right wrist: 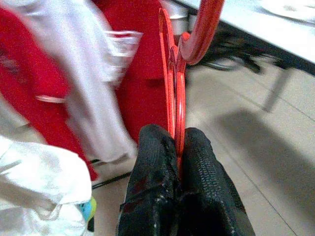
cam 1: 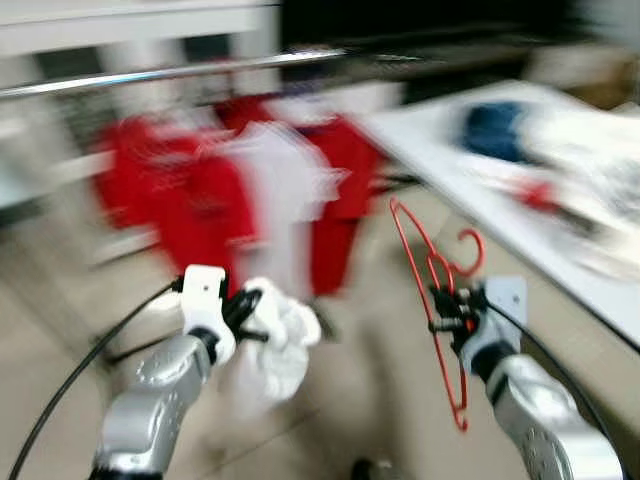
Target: Hang hanger
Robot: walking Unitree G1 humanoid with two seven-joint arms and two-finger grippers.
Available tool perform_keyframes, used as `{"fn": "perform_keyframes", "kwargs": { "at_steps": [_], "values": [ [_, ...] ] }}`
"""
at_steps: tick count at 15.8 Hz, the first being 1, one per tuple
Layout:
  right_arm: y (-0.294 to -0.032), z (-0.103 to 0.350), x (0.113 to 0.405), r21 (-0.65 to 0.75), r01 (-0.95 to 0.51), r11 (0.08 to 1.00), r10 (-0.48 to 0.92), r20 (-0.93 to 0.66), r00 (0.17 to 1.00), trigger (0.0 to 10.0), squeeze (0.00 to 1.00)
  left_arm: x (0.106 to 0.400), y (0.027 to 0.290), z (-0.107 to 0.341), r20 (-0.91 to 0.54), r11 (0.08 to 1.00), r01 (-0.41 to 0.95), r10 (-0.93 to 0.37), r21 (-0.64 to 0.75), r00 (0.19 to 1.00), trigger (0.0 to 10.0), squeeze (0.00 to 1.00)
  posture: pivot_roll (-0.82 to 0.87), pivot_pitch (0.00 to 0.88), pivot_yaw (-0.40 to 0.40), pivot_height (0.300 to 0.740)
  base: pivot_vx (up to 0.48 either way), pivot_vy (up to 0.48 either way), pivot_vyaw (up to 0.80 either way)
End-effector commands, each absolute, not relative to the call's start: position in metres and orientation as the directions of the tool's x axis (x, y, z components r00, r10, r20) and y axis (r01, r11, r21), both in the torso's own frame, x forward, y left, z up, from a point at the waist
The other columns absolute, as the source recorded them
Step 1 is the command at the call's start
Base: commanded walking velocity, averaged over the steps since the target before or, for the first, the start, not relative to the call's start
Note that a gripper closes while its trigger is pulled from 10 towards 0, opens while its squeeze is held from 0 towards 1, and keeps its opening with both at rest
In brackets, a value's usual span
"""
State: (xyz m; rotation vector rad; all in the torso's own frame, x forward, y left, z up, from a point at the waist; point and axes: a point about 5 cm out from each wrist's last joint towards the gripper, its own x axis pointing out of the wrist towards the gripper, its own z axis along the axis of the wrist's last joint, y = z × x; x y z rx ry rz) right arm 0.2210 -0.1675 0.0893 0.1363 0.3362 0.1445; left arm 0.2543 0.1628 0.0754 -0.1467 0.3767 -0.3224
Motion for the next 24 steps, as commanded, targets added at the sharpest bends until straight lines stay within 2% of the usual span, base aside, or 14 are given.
{"fn": "perform_keyframes", "kwargs": {
  "at_steps": [1, 3, 6, 11, 15, 16, 19, 24],
  "values": [
    [-0.172, 0.092, 0.222, 0.156, -0.098, 0.983, 0.143, -0.316, 0.938, 10.0, 0.0, 0.252, 0.157, 0.082, -0.311, 0.934, 0.299, -0.348, -0.194, 0.884, 10.0, 0.0, -0.06, 0.0, -0.025, 0.74, 0.0, 0.0, -0.8],
    [-0.165, 0.093, 0.22, 0.161, -0.109, 0.981, 0.157, -0.323, 0.933, 10.0, 0.0, 0.243, 0.164, 0.084, -0.385, 0.946, 0.25, -0.313, -0.206, 0.868, 10.0, 0.0, -0.04, 0.0, -0.04, 0.74, 0.0, 0.0, -0.8],
    [-0.16, 0.092, 0.221, 0.171, -0.127, 0.977, 0.177, -0.324, 0.929, 10.0, 0.0, 0.246, 0.167, 0.093, -0.287, 0.956, 0.249, -0.285, -0.158, 0.914, 10.0, 0.0, -0.04, 0.0, -0.044, 0.74, 0.0, 0.0, -0.8],
    [-0.161, 0.097, 0.234, 0.157, -0.134, 0.978, 0.178, -0.308, 0.935, 10.0, 0.0, 0.256, 0.164, 0.102, -0.257, 0.942, 0.321, -0.336, -0.097, 0.906, 10.0, 0.0, -0.04, 0.0, -0.046, 0.74, 0.0, 0.0, -0.8],
    [-0.165, 0.102, 0.232, 0.161, -0.094, 0.982, 0.14, -0.299, 0.944, 10.0, 0.0, 0.262, 0.166, 0.111, -0.209, 0.941, 0.325, -0.339, -0.097, 0.917, 10.0, 0.0, -0.04, 0.0, -0.054, 0.74, 0.0, 0.0, -0.8],
    [-0.158, 0.104, 0.232, 0.152, -0.126, 0.98, 0.166, -0.288, 0.943, 10.0, 0.0, 0.26, 0.169, 0.109, -0.226, 0.937, 0.33, -0.349, -0.118, 0.909, 10.0, 0.0, -0.05, 0.0, -0.019, 0.74, 0.0, 0.0, -0.8],
    [-0.164, 0.095, 0.223, 0.171, -0.069, 0.983, 0.121, -0.316, 0.941, 10.0, 0.0, 0.258, 0.168, 0.105, -0.219, 0.945, 0.308, -0.326, -0.111, 0.92, 10.0, 0.0, -0.06, 0.0, -0.018, 0.74, 0.0, 0.0, -0.8],
    [-0.17, 0.1, 0.225, 0.091, -0.074, 0.993, 0.099, -0.327, 0.94, 10.0, 0.0, 0.257, 0.163, 0.111, -0.181, 0.938, 0.321, -0.341, -0.13, 0.923, 10.0, 0.0, -0.07, 0.0, -0.027, 0.74, 0.0, 0.0, -0.8]
  ]
}}
